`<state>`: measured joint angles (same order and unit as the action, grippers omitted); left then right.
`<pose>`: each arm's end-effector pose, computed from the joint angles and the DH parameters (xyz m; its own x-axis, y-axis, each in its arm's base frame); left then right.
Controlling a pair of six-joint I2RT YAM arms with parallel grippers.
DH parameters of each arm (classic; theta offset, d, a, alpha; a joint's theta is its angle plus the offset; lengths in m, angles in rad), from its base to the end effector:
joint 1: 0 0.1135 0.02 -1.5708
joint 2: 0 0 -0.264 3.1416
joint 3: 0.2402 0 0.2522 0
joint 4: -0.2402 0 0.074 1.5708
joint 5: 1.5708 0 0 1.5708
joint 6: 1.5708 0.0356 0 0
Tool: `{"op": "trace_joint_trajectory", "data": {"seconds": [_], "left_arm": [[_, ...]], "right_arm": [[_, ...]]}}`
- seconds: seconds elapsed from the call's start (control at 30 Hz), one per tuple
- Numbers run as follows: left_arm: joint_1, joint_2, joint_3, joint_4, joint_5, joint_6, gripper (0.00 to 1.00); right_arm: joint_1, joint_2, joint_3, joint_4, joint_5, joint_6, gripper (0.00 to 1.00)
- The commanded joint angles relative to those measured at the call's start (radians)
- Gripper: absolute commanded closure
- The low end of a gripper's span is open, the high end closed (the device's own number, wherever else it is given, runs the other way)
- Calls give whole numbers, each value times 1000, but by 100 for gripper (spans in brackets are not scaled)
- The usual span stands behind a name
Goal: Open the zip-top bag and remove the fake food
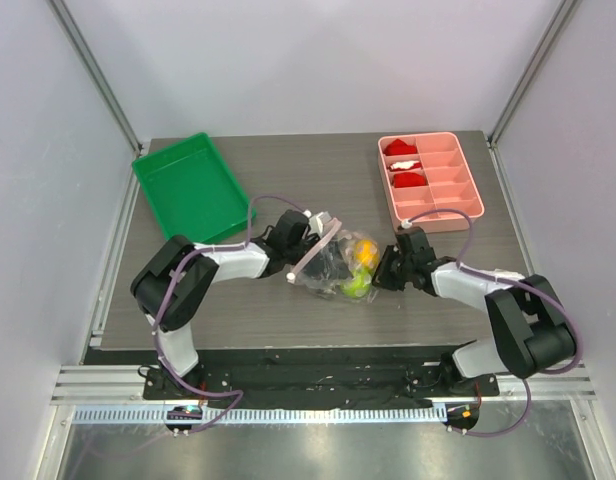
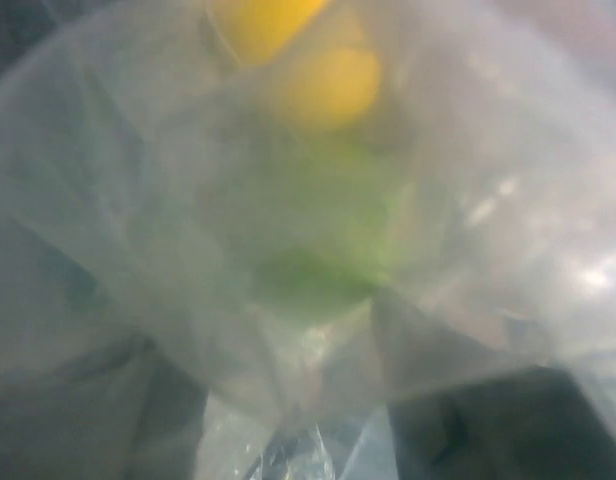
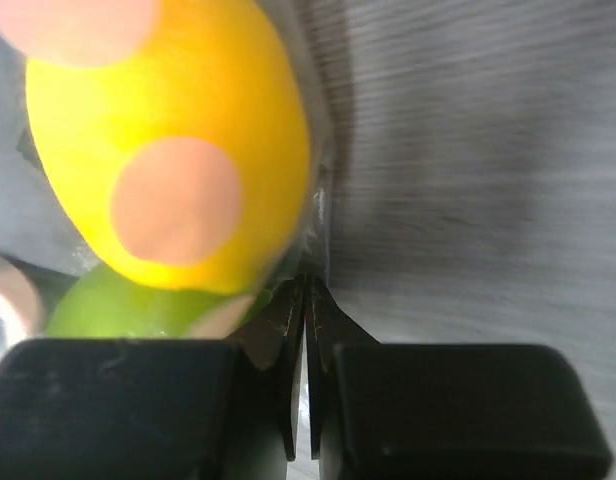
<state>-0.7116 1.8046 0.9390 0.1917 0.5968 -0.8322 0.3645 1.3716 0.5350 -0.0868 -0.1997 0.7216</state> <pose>0.2645 -0.2545 0.1581 -0.9635 0.0233 -0.2668 0.2381 0.5300 -0.8139 0.2237 0.0929 0.1438 -0.8641 0.3633 -0.3483 0.1461 0.8433 0.5172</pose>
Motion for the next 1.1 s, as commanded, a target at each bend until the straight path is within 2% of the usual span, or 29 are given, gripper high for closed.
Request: {"op": "trace_joint_trajectory", "data": {"seconds": [0.0,0.23,0.37,0.53,0.6,0.67,0.7,0.77,0.83,0.87,0.97,1.07], "left_arm": [[-17,28,44,46,11,-10,33],[-31,94,78,74,21,-28,30],[-40,107,66,118,12,-57,22],[-40,65,37,103,-130,-10,23],[-42,59,41,86,-159,17,30],[-42,39,43,54,-183,31,42],[-42,29,40,45,-193,42,57],[-42,-22,41,-15,-222,60,73],[-42,-68,46,-70,-256,105,82],[-42,-91,47,-133,-291,123,93],[-40,-183,49,-220,-322,177,100],[-40,-235,72,-294,-365,209,100]], "right_arm": [[34,47,40,205,-101,53,91],[71,112,46,311,-175,111,98],[116,153,69,337,-191,133,98],[125,153,27,381,-228,168,98],[126,144,19,378,-221,164,98],[125,133,23,349,-193,144,98],[125,118,26,317,-178,121,98],[104,104,26,282,-121,99,98],[71,83,17,245,-93,72,98],[45,75,17,237,-61,59,98],[31,29,33,161,11,-5,98],[27,-9,33,131,63,-24,98]]}}
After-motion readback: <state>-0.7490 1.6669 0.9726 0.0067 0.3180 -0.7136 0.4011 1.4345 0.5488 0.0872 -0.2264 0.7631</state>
